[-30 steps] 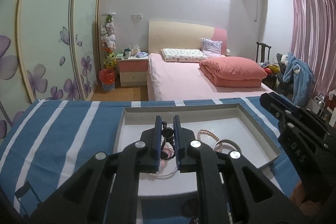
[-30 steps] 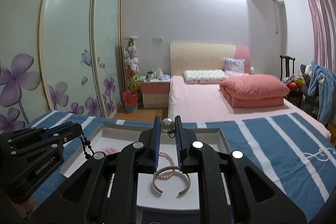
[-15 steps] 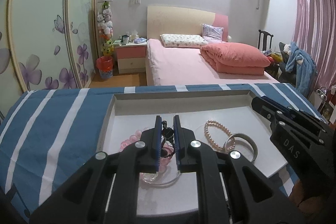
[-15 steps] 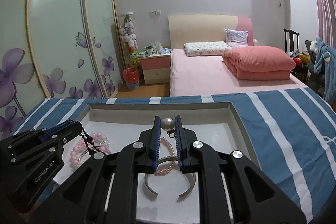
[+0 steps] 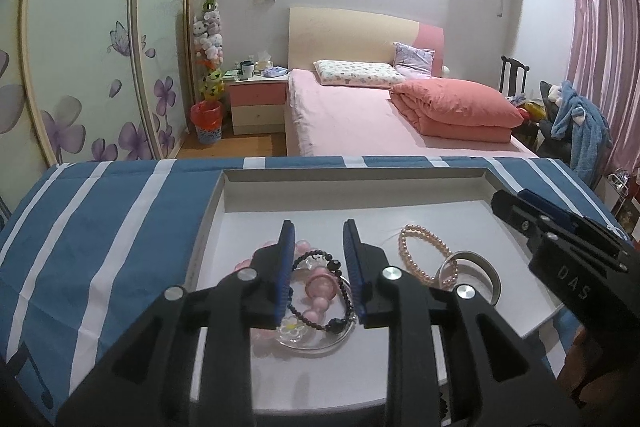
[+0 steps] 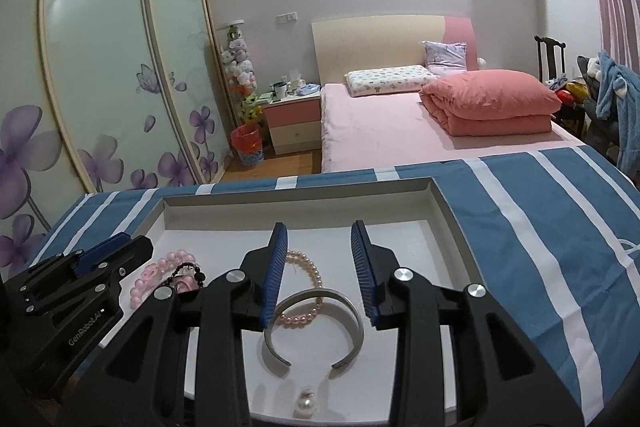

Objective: Organize jewelry
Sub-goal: 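Open the right tool over the tray while the left opens to drop the black bracelet, then move the right tool to the white pearl bracelet while the left moves to the second pearl earring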

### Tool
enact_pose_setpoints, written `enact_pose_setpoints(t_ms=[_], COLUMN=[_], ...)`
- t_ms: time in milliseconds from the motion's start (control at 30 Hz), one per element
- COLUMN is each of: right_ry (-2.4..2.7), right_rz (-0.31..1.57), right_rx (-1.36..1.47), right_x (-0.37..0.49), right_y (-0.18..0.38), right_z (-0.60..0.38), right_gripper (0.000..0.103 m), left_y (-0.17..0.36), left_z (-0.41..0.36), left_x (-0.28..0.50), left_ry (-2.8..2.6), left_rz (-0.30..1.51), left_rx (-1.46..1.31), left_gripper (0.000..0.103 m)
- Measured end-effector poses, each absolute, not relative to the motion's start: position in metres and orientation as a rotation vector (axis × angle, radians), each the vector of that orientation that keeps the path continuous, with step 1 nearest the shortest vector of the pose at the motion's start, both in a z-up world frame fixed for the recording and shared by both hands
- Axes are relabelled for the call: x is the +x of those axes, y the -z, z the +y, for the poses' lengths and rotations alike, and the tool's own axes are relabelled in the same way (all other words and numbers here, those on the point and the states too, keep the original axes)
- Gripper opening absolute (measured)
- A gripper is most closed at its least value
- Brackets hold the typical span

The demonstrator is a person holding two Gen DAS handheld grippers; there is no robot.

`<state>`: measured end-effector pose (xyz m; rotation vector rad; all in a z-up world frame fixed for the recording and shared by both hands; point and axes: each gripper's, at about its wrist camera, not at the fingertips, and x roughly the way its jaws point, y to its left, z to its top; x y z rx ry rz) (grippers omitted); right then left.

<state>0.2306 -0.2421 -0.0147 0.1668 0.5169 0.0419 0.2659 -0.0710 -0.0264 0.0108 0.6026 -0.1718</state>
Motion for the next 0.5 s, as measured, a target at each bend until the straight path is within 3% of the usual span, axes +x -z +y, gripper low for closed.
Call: enact_pose_setpoints(t_ms=[267, 500], right_ry=[-0.039, -0.049], right_rz=[0.511, 0.550], right_rx=[0.161, 0.114], right_x=[0.219, 0.187], right_y=[0.006, 0.002], right_z=[-0.245, -0.254], right_gripper=[0.034, 0.035], left_y=[0.019, 0.012], left_z=[-0.059, -0.029], left_x=[0.252, 0.215], left_ry=[0.144, 0.102], left_rz=[0.605, 0.601], left_rx=[0.006, 0.018], left_gripper=[0.027, 0.034])
